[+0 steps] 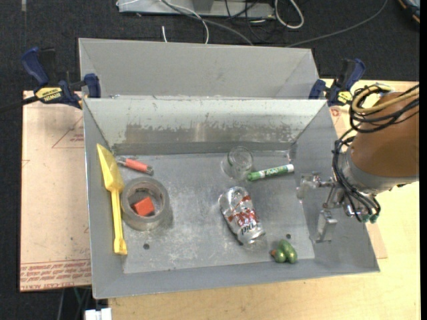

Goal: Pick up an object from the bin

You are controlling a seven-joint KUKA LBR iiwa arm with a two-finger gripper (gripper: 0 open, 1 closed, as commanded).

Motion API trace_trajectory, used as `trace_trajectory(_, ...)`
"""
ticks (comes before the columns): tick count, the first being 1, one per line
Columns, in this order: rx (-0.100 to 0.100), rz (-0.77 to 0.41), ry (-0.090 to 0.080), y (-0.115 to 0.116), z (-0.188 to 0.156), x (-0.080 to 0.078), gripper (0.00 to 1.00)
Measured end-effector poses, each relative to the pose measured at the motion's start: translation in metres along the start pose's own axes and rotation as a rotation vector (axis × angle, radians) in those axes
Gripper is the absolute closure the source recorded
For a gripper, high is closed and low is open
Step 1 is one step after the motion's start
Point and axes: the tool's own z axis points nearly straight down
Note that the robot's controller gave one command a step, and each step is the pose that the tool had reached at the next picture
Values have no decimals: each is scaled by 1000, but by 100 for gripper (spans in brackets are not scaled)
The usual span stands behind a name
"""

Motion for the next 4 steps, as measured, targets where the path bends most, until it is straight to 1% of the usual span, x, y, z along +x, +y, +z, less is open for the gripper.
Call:
trace_trajectory(1, -1, 80, -3, 2, 71, -11, 0)
trace_trajectory(2, -3, 272, 2, -3, 100, 11, 0)
trace_trajectory(3, -2, 142, -1, 59, 65, 2, 0)
trace_trajectory(4, 1, 164, 4, 1, 52, 5, 100)
